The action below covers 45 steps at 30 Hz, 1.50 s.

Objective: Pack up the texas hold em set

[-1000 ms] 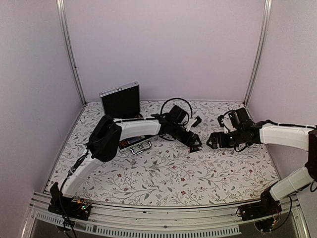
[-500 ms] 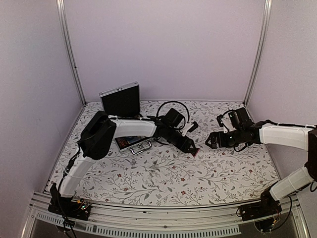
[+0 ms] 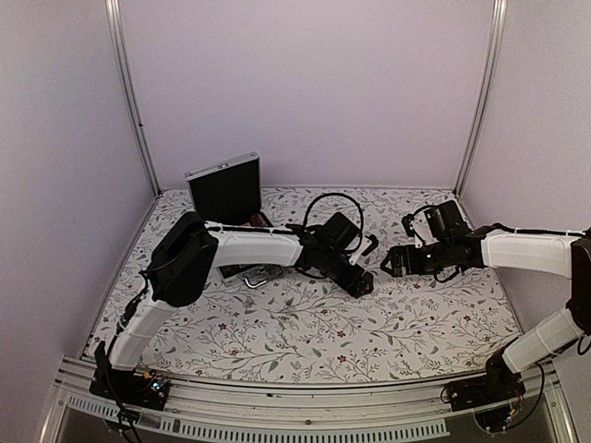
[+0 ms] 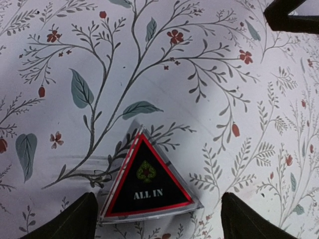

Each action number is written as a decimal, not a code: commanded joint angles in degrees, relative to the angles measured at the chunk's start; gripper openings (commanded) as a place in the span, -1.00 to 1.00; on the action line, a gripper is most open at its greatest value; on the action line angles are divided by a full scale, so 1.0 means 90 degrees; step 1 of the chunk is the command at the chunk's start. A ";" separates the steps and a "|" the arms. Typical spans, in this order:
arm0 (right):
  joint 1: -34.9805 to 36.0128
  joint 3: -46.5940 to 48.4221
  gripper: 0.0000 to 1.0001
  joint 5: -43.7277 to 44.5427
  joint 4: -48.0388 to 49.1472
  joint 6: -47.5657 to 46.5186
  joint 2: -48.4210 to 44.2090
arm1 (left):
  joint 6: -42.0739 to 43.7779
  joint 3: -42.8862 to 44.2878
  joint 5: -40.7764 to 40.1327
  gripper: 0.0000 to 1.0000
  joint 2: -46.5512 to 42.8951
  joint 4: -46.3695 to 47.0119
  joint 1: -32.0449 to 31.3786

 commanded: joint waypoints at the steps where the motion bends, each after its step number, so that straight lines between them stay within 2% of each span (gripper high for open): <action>1: -0.0024 0.0118 0.98 -0.0011 0.0081 -0.0018 0.0033 | -0.0236 0.0101 -0.0554 0.77 0.0052 -0.0358 -0.0133; 16: -0.0023 0.0123 0.98 0.0047 0.0049 -0.0063 0.0015 | 0.1003 0.0094 -0.0897 0.73 0.0325 -0.0241 -0.0359; 30: -0.0028 0.0086 0.98 -0.0019 0.0072 -0.0034 0.0056 | 0.1328 0.0018 -0.0938 0.45 0.0344 -0.0094 -0.0355; 36: -0.0018 0.0106 0.98 -0.0013 0.0077 -0.0048 0.0114 | 0.1303 -0.0258 -0.0862 0.24 0.0147 0.0187 -0.0364; 45: -0.0028 0.0132 0.98 -0.0060 0.0127 0.0001 0.0181 | 0.1285 -0.1268 -0.1043 0.20 -0.0668 0.0672 -0.0364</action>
